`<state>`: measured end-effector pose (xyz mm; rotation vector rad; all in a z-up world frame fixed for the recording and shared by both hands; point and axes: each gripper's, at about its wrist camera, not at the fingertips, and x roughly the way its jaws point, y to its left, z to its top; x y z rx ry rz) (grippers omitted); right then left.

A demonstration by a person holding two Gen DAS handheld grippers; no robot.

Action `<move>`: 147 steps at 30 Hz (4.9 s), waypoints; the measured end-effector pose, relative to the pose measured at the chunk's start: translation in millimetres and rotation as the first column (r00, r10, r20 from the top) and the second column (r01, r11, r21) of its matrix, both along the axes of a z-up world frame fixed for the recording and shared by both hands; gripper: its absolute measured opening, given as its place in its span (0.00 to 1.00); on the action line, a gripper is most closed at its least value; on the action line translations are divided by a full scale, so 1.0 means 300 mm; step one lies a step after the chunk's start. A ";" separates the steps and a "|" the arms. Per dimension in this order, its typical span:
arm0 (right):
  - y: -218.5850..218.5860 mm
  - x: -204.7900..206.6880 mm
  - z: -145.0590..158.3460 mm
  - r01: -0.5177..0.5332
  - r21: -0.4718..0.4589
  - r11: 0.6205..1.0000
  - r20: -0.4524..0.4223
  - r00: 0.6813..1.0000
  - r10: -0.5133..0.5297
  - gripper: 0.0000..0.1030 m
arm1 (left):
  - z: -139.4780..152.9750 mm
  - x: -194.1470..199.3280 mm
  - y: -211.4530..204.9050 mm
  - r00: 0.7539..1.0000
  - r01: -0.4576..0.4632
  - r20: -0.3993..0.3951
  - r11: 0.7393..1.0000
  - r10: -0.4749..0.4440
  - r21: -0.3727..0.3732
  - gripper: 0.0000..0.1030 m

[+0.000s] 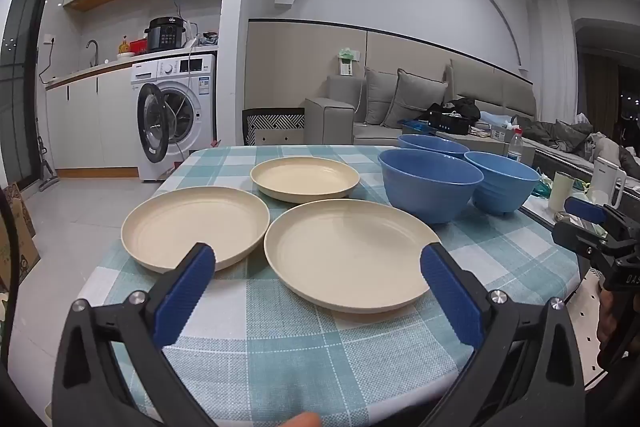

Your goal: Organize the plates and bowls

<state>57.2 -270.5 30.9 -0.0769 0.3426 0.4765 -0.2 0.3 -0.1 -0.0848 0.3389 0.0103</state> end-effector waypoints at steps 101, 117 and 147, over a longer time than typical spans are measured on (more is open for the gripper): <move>0.026 -0.018 -0.004 -0.018 -0.018 1.000 -0.003 1.000 0.018 1.00 | 0.001 -0.006 0.008 1.000 -0.013 0.006 1.000 0.013 0.018 1.00; 0.042 0.030 0.041 -0.080 -0.003 0.997 -0.049 0.996 0.079 1.00 | 0.043 -0.007 0.037 0.999 -0.041 0.030 0.998 0.039 0.056 1.00; 0.171 0.129 0.218 -0.235 -0.009 0.972 -0.030 0.972 0.234 1.00 | 0.129 0.084 0.188 0.985 -0.173 -0.015 0.985 0.173 0.004 1.00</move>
